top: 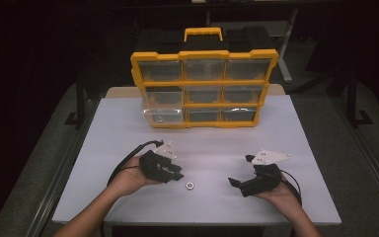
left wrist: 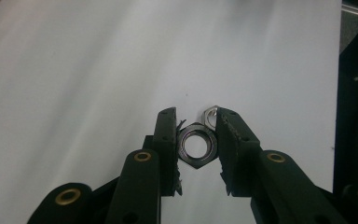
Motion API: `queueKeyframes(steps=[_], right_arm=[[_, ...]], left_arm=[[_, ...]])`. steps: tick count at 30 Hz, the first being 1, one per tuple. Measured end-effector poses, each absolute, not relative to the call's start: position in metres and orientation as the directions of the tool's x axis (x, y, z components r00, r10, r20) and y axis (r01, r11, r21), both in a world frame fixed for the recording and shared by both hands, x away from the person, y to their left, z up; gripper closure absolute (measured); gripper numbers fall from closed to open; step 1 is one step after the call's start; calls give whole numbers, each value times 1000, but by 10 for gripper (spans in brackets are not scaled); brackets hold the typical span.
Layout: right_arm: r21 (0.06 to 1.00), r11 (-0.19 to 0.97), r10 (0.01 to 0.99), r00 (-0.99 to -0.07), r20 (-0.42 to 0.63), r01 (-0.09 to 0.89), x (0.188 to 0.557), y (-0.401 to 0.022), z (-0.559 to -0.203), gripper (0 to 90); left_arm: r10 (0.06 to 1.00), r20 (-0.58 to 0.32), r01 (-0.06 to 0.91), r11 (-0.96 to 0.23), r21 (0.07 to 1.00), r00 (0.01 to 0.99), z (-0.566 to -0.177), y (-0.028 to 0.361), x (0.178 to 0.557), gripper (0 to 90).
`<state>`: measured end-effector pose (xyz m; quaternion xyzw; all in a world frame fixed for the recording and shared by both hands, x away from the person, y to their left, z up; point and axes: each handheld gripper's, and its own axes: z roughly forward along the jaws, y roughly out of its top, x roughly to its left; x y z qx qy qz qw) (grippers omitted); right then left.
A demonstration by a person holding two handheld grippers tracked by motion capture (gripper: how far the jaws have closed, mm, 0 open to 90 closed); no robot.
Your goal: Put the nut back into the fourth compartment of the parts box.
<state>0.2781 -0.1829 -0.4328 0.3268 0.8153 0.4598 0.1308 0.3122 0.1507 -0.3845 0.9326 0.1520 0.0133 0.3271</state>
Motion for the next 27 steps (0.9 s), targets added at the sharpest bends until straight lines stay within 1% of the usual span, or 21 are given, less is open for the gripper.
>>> queueKeyframes(steps=[11, 20, 27], right_arm=[[835, 362, 655, -751, 88, 414, 278, -183, -432, 0], [836, 360, 655, -750, 90, 415, 277, -183, -432, 0], [837, 362, 653, -753, 87, 410, 278, -183, -432, 0]], left_arm=[[284, -70, 265, -738, 620, 956, -356, 151, 321, 708], [296, -78, 277, -725, 630, 952, -338, 154, 328, 708], [298, -64, 268, -718, 643, 953, -320, 156, 333, 708]])
